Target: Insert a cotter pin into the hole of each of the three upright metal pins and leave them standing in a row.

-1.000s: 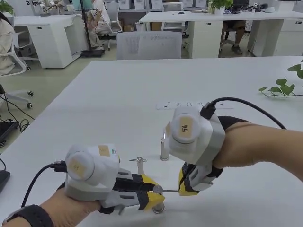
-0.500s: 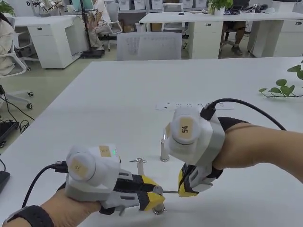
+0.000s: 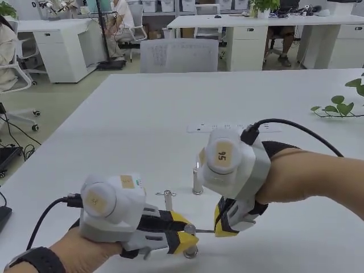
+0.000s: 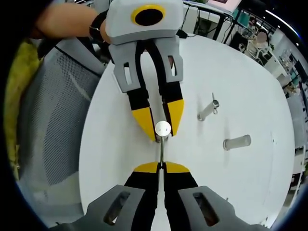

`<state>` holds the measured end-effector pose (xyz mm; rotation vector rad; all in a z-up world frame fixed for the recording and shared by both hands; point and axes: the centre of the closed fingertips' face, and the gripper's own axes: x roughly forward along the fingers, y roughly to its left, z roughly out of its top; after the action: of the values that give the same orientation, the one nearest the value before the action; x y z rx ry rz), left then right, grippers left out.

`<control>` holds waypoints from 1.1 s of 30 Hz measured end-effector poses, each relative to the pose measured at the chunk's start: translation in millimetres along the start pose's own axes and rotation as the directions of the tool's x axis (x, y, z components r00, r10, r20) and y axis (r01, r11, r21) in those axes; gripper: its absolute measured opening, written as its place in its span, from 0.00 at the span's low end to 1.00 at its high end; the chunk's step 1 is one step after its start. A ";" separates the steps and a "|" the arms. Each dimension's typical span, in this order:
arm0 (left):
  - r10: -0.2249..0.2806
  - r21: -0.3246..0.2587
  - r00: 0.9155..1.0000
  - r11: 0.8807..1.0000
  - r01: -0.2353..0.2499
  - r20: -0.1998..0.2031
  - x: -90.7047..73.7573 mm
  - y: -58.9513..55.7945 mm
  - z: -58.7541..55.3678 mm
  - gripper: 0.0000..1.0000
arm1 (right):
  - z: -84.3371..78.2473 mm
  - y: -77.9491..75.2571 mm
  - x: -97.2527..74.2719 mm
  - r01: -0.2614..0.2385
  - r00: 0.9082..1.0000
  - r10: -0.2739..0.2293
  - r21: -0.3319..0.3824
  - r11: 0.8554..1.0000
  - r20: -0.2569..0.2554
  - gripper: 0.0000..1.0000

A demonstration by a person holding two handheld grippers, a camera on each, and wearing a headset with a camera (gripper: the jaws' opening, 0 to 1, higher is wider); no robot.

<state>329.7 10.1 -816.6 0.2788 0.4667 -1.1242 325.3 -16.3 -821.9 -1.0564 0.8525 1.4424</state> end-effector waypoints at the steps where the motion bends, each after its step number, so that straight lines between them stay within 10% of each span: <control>1: 0.000 -0.001 1.000 1.000 0.000 0.000 0.1 0.1 0.1 0.11 | -0.2 0.0 -0.1 -0.001 1.000 0.001 0.000 1.000 0.000 0.03; 33: -0.011 0.018 1.000 1.000 0.011 -0.010 4.9 -2.2 3.3 0.11 | 16.7 -0.5 4.4 -0.004 0.999 0.005 -0.033 0.999 0.033 0.03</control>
<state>330.0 3.8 -816.1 0.2976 0.4675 -1.1387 323.3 0.8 -820.3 -1.0532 0.8101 1.4784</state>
